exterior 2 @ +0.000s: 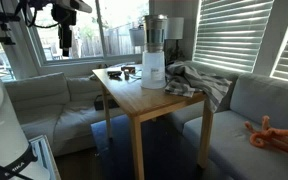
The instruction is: Remove the silver cup from the top of the bucket
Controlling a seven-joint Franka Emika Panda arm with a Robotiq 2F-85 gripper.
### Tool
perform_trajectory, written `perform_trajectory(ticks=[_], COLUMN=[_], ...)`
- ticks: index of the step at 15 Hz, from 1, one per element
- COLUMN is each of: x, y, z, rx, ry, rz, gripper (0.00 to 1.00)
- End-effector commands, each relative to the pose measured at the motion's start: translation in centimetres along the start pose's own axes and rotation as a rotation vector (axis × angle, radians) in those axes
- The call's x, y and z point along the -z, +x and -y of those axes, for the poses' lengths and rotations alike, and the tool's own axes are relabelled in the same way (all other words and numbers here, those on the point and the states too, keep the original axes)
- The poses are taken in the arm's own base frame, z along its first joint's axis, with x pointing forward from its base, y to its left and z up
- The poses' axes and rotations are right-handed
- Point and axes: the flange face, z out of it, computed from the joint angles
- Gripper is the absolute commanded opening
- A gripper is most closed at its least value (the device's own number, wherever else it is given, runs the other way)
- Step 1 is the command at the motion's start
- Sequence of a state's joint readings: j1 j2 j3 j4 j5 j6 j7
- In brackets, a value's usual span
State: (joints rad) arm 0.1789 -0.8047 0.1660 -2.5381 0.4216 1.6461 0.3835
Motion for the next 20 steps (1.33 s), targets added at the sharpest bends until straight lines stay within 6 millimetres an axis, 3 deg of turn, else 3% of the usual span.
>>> perform_trajectory(ticks=[1, 11, 13, 20], x=[0.0, 0.7, 3.1, 14.6], y=[0.0, 0.3, 0.8, 3.0], z=[0.0, 0.1, 0.4, 2.4], rx=[0.0, 0.006, 0.038, 0.207], ry=[0.0, -0.025, -0.115, -0.288], rz=[0.001, -0.026, -0.072, -0.304], gripper=[1.0, 1.0, 1.0, 1.0])
